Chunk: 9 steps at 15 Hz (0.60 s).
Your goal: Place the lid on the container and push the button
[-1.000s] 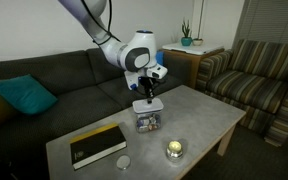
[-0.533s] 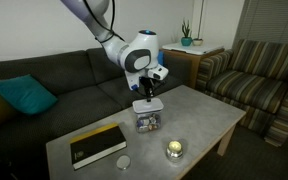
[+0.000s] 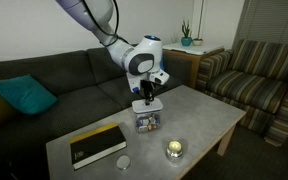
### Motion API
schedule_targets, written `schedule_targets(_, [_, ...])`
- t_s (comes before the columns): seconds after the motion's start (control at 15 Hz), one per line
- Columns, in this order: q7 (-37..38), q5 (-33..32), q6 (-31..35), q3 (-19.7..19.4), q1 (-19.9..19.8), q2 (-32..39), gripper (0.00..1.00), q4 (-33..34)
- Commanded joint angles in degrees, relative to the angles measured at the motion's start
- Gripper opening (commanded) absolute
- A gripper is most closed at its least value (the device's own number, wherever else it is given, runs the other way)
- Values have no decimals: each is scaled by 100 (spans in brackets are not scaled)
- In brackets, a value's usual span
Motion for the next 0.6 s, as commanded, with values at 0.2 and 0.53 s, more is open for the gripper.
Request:
schedule_targets(0.2, [54, -15, -933, -32, -12, 731, 0, 1100])
schedule_targets(0.53, [262, -137, -965, -232, 137, 261, 0, 718])
